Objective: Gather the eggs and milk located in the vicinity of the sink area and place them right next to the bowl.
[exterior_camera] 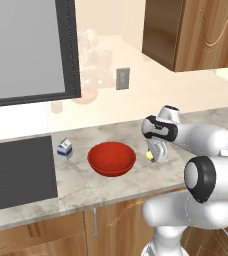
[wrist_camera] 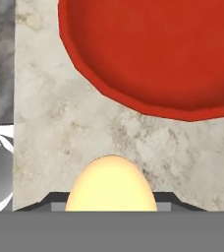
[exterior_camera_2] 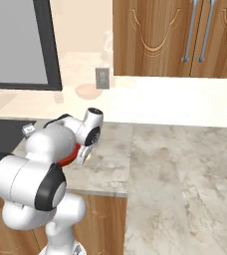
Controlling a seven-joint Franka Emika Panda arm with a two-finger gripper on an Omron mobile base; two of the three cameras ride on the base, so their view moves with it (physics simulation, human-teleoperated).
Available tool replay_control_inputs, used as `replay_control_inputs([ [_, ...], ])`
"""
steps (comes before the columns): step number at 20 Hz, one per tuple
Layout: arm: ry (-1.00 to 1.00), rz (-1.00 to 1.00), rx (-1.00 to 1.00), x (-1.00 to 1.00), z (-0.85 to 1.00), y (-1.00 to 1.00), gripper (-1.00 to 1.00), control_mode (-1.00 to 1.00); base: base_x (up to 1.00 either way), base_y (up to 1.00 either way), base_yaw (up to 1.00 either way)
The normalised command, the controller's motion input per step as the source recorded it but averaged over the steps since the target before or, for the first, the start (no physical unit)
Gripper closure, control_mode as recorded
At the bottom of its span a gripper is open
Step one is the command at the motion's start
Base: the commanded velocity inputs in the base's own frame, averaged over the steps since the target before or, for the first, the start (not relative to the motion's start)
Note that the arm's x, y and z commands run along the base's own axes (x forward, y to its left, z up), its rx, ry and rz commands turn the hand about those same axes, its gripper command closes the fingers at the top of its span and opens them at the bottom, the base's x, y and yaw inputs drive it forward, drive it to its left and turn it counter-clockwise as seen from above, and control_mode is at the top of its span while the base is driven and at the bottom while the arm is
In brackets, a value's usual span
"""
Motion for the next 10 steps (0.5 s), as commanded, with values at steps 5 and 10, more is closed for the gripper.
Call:
replay_control_inputs([
  [5, -0.03, 0.2, 0.0, 0.07, -0.15, 0.0, 1.0, -1.0, 0.0, 0.0, 0.0],
  [10, 0.0, 0.09, -0.01, 0.15, -0.02, 0.01, 1.0, -1.0, 0.0, 0.0, 0.0],
])
